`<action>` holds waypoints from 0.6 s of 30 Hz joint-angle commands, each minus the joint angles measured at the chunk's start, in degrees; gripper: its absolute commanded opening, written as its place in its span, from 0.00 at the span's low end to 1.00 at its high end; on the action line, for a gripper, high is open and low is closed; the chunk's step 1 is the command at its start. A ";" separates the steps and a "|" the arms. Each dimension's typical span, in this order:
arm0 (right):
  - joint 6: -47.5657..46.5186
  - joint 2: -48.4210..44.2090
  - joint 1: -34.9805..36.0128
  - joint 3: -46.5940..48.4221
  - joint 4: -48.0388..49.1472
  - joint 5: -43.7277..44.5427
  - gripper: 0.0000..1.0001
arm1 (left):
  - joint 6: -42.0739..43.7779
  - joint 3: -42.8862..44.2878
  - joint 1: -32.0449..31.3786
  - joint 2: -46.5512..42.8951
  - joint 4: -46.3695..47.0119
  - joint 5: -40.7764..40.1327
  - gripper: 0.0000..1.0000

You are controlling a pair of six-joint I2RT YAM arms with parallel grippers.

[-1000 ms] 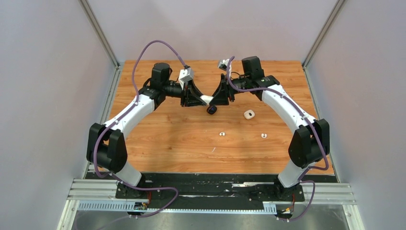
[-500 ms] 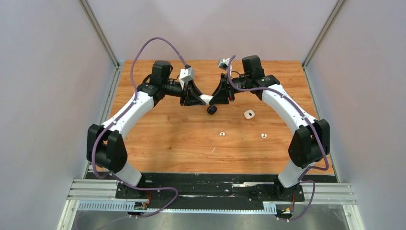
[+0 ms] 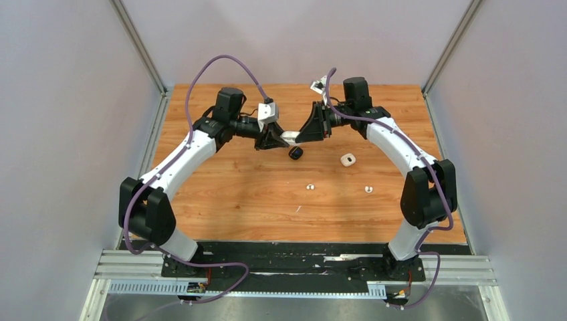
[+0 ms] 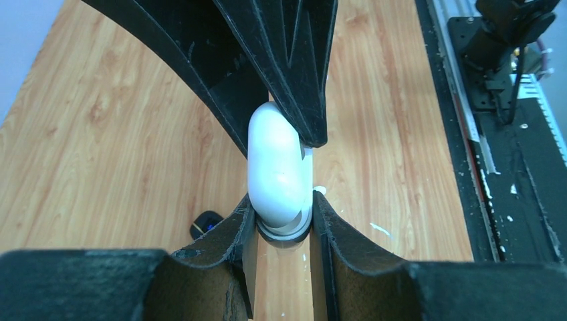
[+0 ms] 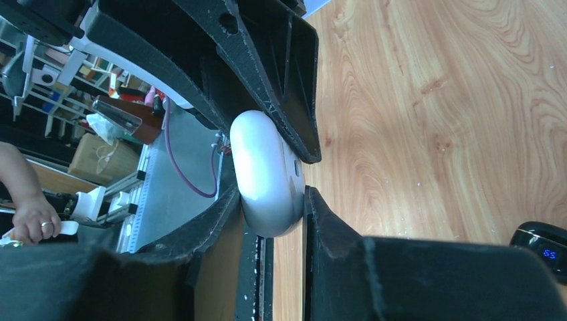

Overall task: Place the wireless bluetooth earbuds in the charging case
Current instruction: Open the charging case.

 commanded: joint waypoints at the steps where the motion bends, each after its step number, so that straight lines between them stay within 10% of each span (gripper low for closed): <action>1: 9.32 -0.16 -0.40 -0.51 6.50 -4.50 0.00 | 1.73 -2.47 -1.49 -3.93 5.01 -7.81 0.00; 5: 12.90 0.57 -0.75 -1.38 8.34 -4.73 0.00 | -1.42 -5.53 -1.71 -5.77 12.04 -13.21 0.03; 13: 10.75 0.45 -0.96 -1.93 5.69 1.44 0.00 | -4.17 -5.04 -1.72 -9.15 12.28 -13.15 0.69; 18: 8.07 0.49 -1.07 -1.31 3.28 4.25 0.00 | -0.84 2.60 -1.72 -8.71 0.26 -8.95 0.76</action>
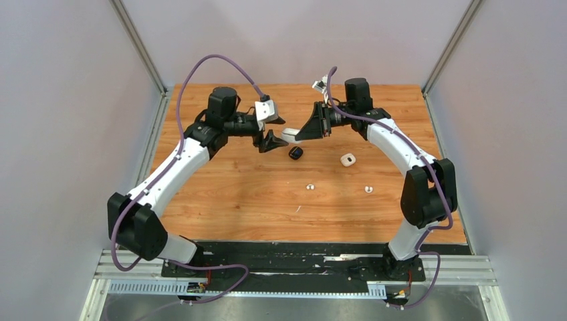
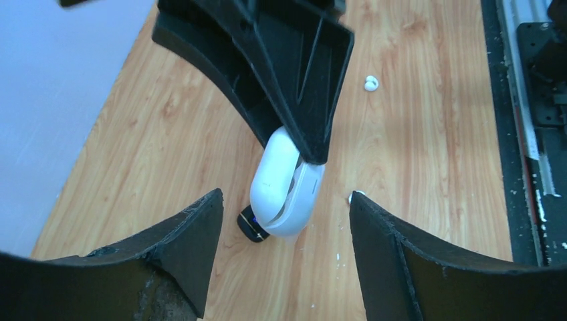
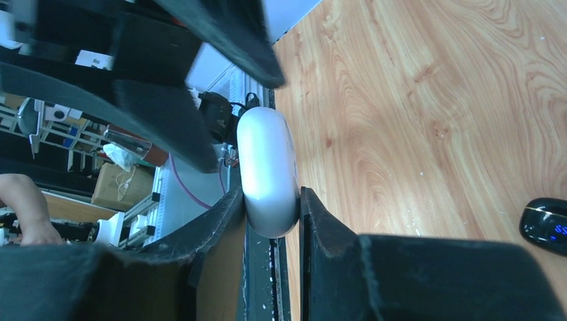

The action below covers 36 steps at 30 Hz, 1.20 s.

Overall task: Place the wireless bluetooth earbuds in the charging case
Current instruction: Open the charging case.

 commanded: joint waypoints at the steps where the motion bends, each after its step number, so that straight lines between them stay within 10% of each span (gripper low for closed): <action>1: -1.51 0.18 -0.30 0.78 -2.15 2.66 0.00 | 3.27 9.09 -0.19 -1.16 -10.23 3.15 0.76; 18: -1.65 -0.34 -0.17 1.75 -3.13 3.72 0.00 | 32.38 21.29 -4.42 6.65 -28.54 -4.55 0.61; 36: -0.87 -0.98 0.48 1.54 -1.85 1.09 0.00 | 34.89 16.57 -8.08 6.58 -19.56 -14.52 0.52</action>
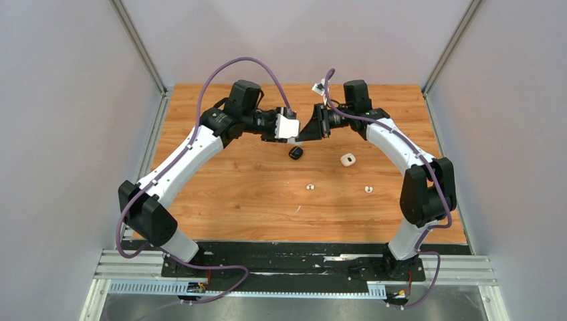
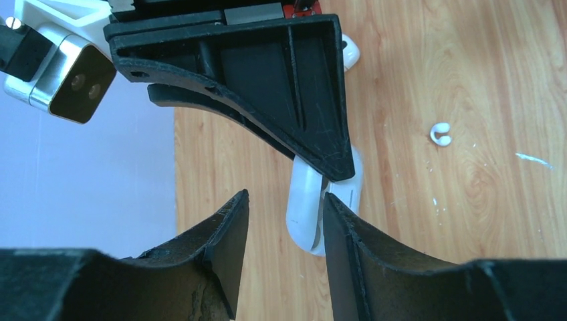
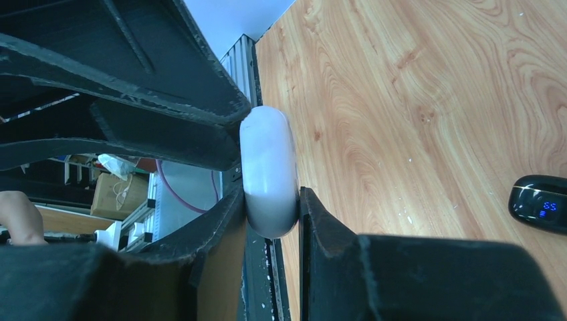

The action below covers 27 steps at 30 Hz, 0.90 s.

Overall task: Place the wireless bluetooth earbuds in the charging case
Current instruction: Open the charging case.

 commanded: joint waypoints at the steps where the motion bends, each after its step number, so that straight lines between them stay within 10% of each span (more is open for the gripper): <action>1: 0.82 -1.59 0.35 1.56 2.07 -3.15 0.00 | 3.25 -1.33 -0.71 -0.83 3.58 -2.42 0.51; 21: 0.31 -1.81 0.74 2.13 2.14 -3.63 0.00 | 20.46 -4.75 -3.29 -1.57 -0.82 -2.54 0.50; 27: -0.76 -2.30 0.77 1.86 2.00 -1.95 0.00 | 15.79 -2.29 -3.67 -0.22 0.00 -5.36 0.29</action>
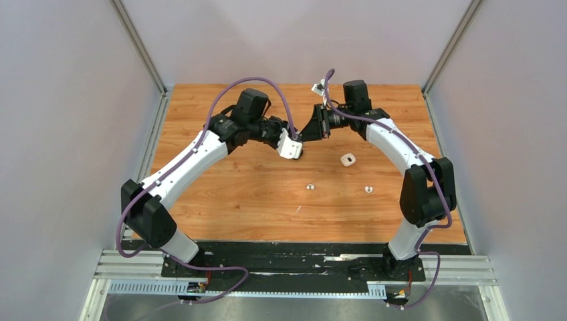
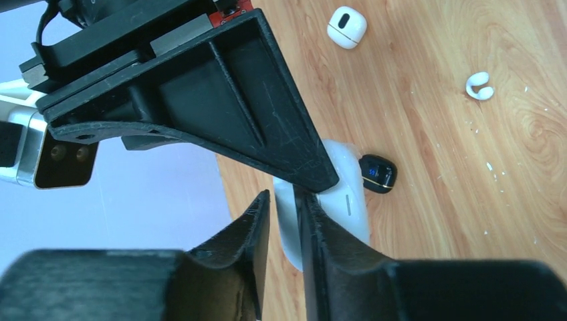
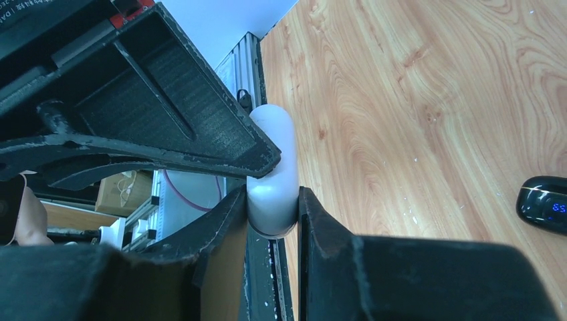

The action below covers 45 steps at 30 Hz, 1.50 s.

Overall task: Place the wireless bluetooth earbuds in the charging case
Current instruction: Open the charging case.

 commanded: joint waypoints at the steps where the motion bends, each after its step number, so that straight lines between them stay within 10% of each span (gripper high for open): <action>1: -1.31 -2.48 0.27 1.87 2.28 -0.65 0.00 | -2.90 2.75 -0.79 0.43 -2.39 -1.56 0.25; 13: -4.94 -2.87 0.54 3.18 1.04 3.22 0.03 | -9.37 7.26 -0.82 3.46 -7.40 -6.28 0.00; 17: -4.95 -3.24 0.53 2.30 1.23 3.12 0.30 | -13.67 8.74 -0.80 4.15 -8.17 -6.58 0.00; 25: -7.73 -5.59 0.46 -0.25 1.17 5.87 0.45 | -24.10 12.11 -0.80 5.26 -9.56 -6.51 0.00; 45: -21.08 -12.77 0.44 -7.68 -2.85 13.53 0.52 | -44.37 18.00 0.87 8.06 -14.81 0.80 0.00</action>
